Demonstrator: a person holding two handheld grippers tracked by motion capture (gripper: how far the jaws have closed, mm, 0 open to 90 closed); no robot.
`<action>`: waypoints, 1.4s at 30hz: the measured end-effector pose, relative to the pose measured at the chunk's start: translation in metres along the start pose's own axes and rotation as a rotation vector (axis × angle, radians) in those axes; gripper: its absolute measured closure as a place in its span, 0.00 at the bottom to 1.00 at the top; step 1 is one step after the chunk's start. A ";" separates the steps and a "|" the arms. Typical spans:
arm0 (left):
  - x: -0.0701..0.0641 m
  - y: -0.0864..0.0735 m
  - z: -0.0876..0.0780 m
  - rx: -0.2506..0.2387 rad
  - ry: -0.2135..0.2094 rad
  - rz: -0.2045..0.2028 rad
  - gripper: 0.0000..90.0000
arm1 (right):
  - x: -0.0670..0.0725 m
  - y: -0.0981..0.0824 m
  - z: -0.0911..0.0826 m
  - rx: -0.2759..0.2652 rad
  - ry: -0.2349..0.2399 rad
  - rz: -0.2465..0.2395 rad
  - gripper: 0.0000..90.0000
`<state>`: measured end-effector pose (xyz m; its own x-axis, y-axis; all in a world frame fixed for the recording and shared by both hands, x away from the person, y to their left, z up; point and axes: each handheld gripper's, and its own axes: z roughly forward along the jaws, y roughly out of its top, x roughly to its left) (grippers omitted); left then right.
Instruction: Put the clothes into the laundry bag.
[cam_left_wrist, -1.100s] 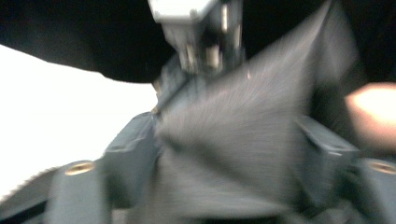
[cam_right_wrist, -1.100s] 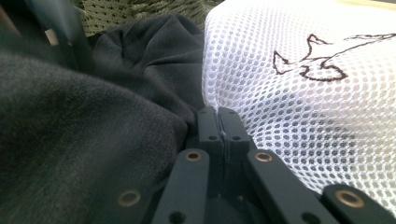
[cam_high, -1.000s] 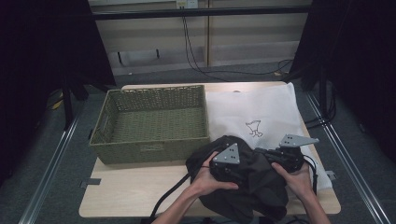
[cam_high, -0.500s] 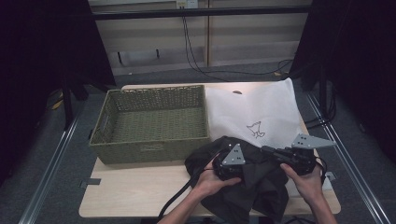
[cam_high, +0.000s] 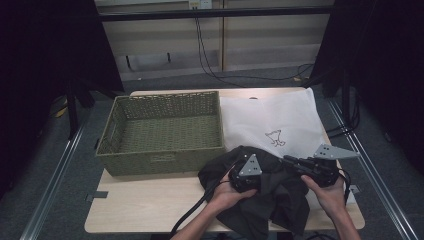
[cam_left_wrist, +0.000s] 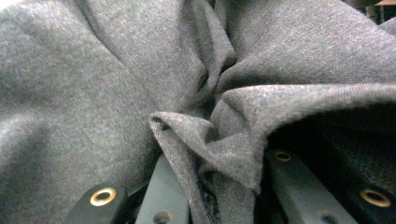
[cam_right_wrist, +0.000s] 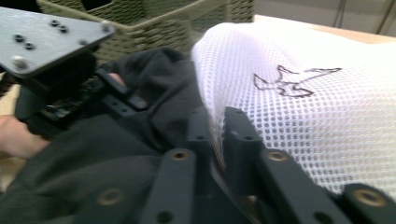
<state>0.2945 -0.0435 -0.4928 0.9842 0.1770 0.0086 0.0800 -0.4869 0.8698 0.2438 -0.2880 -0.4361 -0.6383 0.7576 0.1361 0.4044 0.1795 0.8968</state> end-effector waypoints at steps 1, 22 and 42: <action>0.000 -0.001 0.001 -0.015 0.001 -0.007 0.87 | -0.003 0.000 -0.001 -0.003 -0.012 0.008 0.81; 0.000 -0.002 0.000 -0.033 -0.006 -0.032 0.87 | -0.052 -0.047 -0.024 0.177 -0.251 0.034 0.85; 0.007 0.053 -0.025 -0.211 -0.003 -0.071 0.92 | 0.003 0.009 -0.040 0.002 -0.011 0.000 0.98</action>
<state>0.3015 -0.0468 -0.4349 0.9777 0.2018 -0.0576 0.1147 -0.2839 0.9520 0.2193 -0.3093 -0.4107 -0.6315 0.7642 0.1314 0.4052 0.1807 0.8962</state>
